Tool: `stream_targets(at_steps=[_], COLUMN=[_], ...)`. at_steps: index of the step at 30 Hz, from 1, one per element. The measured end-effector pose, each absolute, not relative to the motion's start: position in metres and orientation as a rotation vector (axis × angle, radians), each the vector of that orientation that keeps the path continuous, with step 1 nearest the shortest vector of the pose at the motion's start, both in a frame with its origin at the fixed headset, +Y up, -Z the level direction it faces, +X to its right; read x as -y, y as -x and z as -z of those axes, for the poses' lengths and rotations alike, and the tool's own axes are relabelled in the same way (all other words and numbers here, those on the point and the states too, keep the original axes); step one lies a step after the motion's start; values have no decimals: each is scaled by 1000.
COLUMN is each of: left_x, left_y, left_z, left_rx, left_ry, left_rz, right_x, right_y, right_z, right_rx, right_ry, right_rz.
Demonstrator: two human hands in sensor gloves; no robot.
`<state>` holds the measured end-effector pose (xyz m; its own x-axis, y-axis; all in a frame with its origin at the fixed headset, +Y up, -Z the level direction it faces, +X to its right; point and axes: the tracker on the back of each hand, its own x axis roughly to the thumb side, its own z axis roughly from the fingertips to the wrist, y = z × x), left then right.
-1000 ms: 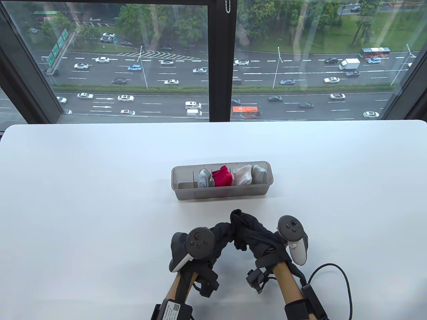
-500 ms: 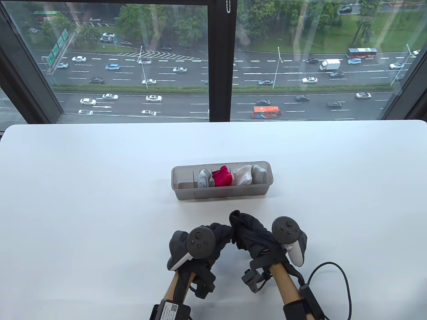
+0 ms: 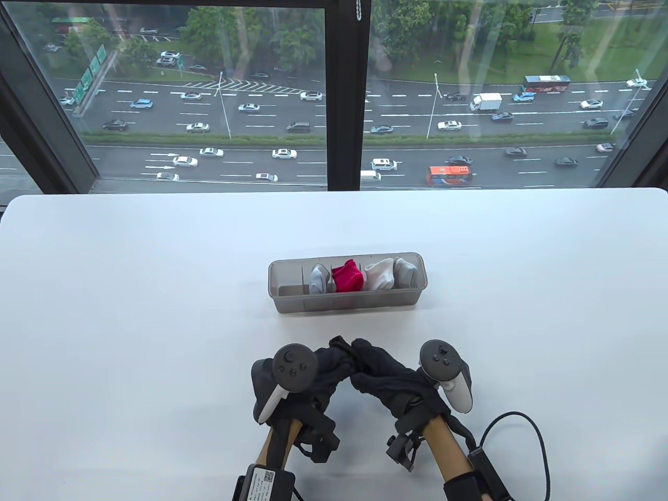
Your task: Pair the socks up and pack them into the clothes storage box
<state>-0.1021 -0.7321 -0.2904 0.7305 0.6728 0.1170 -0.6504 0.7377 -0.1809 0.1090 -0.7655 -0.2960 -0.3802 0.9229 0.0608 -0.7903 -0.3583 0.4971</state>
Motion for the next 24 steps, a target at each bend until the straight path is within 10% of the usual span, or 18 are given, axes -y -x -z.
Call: stream_targets(at_steps=[7,24], left_x=[732,735], left_y=[93,94], left_z=[291,291], left_rx=[273,70], left_ry=[278,72], left_rz=[-677,-438], right_x=[766,765], right_y=[-114,-113], right_z=[300,302], right_rx=[-340,-342], right_ry=[-344,-331], right_rz=[-2026,-2018])
